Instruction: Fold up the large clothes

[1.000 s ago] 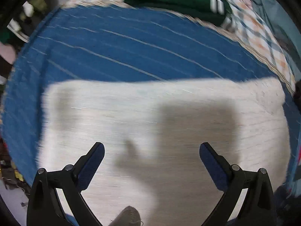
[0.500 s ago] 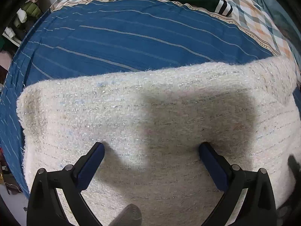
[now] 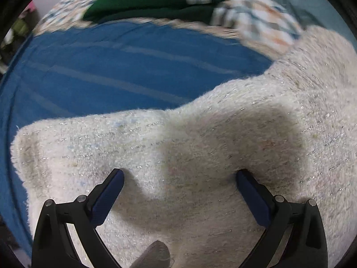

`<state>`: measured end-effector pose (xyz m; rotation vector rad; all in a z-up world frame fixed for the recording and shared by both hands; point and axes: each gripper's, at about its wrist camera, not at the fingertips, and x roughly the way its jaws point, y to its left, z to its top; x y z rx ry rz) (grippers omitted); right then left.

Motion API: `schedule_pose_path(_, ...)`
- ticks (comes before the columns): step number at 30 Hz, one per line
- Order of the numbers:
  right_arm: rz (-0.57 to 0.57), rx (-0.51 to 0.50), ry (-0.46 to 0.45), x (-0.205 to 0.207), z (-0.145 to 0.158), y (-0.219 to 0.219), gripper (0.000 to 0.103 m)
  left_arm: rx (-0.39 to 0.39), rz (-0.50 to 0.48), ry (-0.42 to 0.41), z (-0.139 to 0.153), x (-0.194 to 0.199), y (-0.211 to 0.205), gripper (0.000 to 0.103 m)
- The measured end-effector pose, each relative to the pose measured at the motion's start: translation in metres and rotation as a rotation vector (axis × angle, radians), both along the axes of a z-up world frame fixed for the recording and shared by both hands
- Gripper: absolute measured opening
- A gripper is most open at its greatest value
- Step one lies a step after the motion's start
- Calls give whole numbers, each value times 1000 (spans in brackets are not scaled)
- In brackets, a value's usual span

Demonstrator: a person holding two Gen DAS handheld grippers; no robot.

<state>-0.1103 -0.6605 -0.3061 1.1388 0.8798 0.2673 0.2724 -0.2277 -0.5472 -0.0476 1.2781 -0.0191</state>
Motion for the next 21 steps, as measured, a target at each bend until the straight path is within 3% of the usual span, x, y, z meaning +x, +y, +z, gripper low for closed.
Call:
schedule_pose_path(4,1,-167,-31,9,45,-8,22,-117,-61,10,-5,29,-33,103)
schedule_pose_path(6,14,-249,-33,19,62,-6,22,-144,-45,23,7,32,-38,103)
schedule_pose_path(9,61,-302,-48,15,83,3,22,-172,53,-2,32,17,8,101)
schedule_pose_path(12,190,-387,-83,15,110,55,22,-167,204,-37,60,-28,79,101)
schedule_pose_path(15,329,-454,-113,22,117,126,22,-93,349,-51,78,-86,151,101)
schedule_pose_path(18,490,-514,-123,23,104,207,22,-25,497,-34,79,-150,212,101)
schedule_pose_path(21,669,-611,-105,14,71,295,22,-21,582,-3,63,-191,236,101)
